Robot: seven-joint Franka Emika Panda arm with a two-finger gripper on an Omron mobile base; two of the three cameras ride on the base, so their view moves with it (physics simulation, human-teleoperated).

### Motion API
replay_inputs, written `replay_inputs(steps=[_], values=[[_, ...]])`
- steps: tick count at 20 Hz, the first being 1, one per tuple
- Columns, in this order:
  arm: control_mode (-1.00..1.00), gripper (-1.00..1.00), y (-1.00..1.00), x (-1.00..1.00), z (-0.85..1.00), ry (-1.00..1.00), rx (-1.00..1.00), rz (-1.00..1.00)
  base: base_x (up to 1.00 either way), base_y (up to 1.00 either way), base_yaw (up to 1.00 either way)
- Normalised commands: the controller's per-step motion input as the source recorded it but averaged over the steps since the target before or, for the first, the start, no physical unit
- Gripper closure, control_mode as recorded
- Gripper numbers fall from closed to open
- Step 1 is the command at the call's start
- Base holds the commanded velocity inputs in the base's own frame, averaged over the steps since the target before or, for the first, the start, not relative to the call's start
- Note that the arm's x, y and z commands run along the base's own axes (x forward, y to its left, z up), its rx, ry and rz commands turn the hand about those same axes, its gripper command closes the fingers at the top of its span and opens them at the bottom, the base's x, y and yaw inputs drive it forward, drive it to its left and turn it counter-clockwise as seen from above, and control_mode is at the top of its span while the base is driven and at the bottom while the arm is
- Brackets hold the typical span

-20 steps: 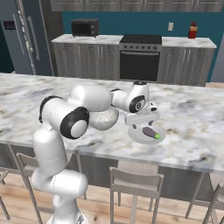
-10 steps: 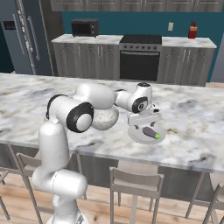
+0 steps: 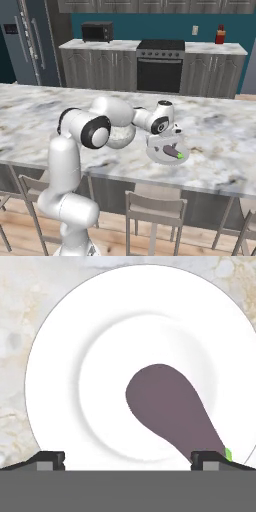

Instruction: Pick the chicken drumstick and eggplant from their plates and place them in the bowl. Then put the bowl in the fridge.

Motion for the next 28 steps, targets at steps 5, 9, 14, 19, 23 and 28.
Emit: replay_inputs(steps=[5,9,14,19,23,28], values=[[-1.0,-1.0,-0.01,0.14,-0.21,-0.13,0.0,0.0,0.0,0.0,0.0],[-1.0,-1.0,-0.06,0.21,-0.17,-0.11,-0.01,0.0,0.0,0.0,0.0],[-1.0,-1.0,-0.07,0.26,-0.12,-0.08,-0.07,0.0,0.0,0.0,0.0],[-1.0,-1.0,-0.12,0.29,-0.07,-0.02,-0.08,0.0,0.0,0.0,0.0],[-1.0,-1.0,-0.07,0.06,-0.17,0.0,-0.02,0.0,0.0,0.0,0.0],[-1.0,-1.0,-0.03,0.02,-0.19,0.01,0.0,0.0,0.0,0.0,0.0]])
